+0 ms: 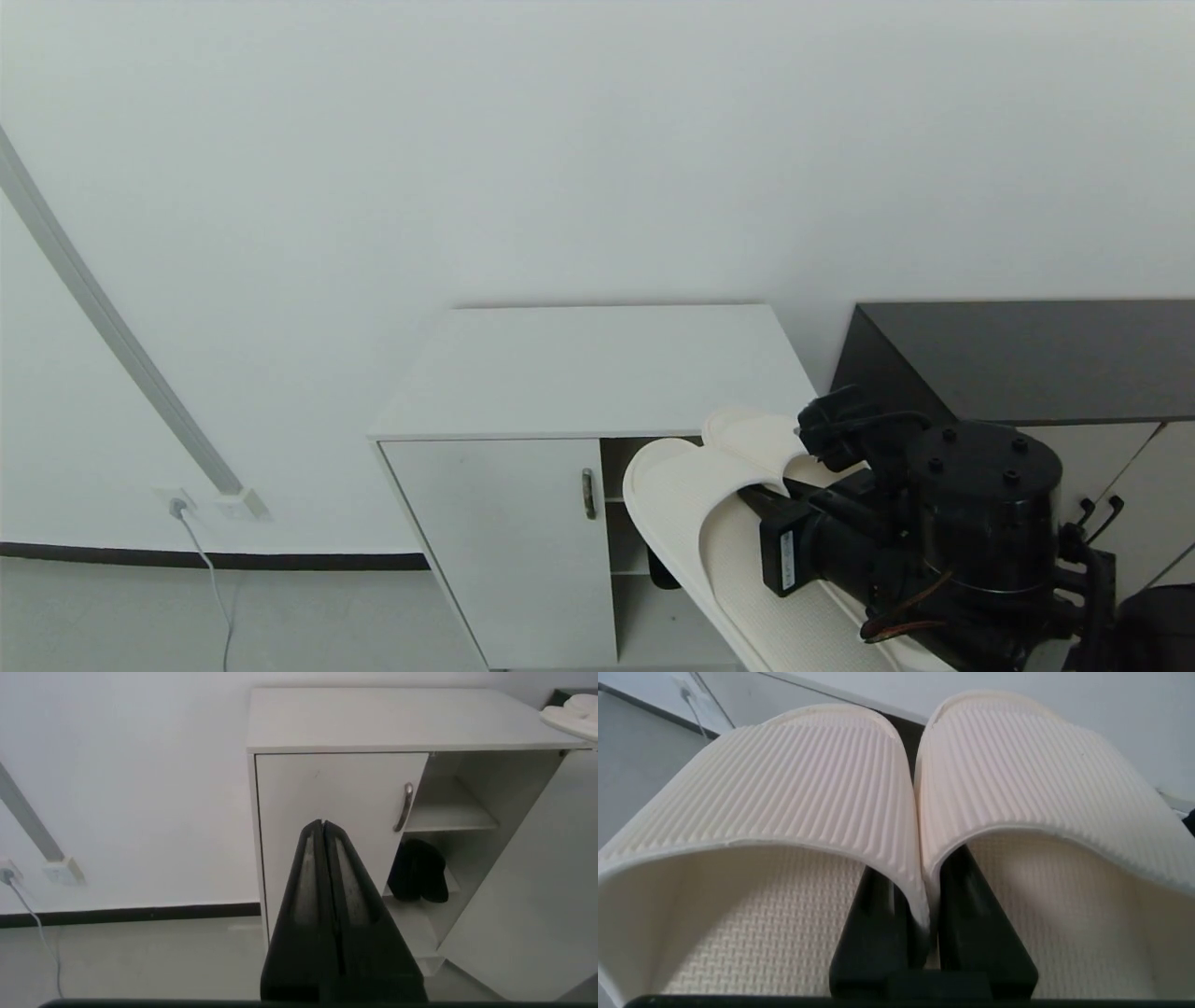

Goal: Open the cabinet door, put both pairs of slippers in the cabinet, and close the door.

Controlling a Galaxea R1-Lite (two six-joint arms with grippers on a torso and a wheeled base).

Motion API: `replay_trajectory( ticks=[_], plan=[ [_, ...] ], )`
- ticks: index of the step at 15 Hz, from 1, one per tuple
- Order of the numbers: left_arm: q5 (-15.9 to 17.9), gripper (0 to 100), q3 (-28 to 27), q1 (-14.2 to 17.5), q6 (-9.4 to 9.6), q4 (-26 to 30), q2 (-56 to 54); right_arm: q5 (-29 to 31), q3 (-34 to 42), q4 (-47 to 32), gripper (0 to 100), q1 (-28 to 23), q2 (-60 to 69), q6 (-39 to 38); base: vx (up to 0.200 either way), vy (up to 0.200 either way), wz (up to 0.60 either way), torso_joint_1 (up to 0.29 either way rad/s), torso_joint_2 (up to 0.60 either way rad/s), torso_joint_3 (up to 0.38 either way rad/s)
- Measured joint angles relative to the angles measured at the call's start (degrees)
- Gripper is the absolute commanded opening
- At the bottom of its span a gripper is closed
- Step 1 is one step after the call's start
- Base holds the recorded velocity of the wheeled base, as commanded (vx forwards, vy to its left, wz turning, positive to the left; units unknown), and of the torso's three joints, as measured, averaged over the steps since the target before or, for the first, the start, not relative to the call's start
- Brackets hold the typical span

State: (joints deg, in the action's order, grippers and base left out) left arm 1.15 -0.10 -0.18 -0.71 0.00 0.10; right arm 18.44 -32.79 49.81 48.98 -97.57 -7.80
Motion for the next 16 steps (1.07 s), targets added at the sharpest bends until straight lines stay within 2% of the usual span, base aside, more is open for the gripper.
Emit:
replay_trajectory(
  ticks=[8,16],
  plan=[
    [0.11,0,0.0,0.0,0.22,0.0,0.0,0.02,0.13,0.02,0,-0.04,0.13,0.01,0.0,0.0,0.0,-0.005,0.01,0.006],
    [0.07,0,0.02,0.0,0.2,0.0,0.0,-0.06,1.71,0.71,0,0.22,-0.05,-0.07,0.0,0.0,0.0,-0.152,0.35,0.194]
  ],
)
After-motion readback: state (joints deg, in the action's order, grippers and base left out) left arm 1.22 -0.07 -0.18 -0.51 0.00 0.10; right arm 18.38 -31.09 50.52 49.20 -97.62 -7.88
